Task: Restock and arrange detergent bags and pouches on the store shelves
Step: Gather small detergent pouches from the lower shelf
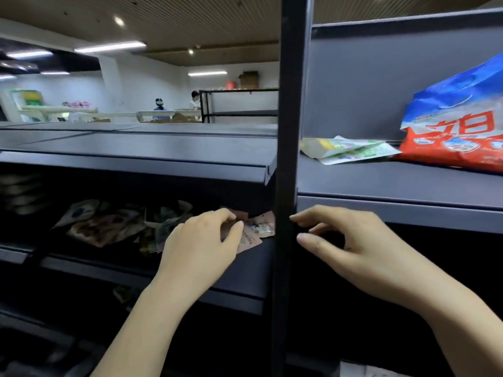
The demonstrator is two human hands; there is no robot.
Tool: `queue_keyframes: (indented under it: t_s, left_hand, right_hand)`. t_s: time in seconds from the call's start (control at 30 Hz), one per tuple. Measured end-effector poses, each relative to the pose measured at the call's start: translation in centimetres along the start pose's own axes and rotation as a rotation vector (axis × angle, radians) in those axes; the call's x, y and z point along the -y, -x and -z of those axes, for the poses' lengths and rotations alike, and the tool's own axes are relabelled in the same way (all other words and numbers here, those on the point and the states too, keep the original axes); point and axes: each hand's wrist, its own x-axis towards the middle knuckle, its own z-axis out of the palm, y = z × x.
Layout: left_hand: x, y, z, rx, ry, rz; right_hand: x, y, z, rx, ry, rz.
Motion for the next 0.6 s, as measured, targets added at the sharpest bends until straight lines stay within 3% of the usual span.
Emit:
queue_keyframes:
  t_s: [0.23, 0.6]
  left_hand:
    - [10.9, -2.3, -0.5, 0.124, -0.100, 0.116]
    - [28.4, -11.1, -4.6, 0.323, -0.090, 0.157]
  right_hand:
    - [2.7, -5.1, -10.0, 0.139, 0.043, -0.018]
    - [5.2, -16.8, -24.7, 0.307, 0.040, -0.362]
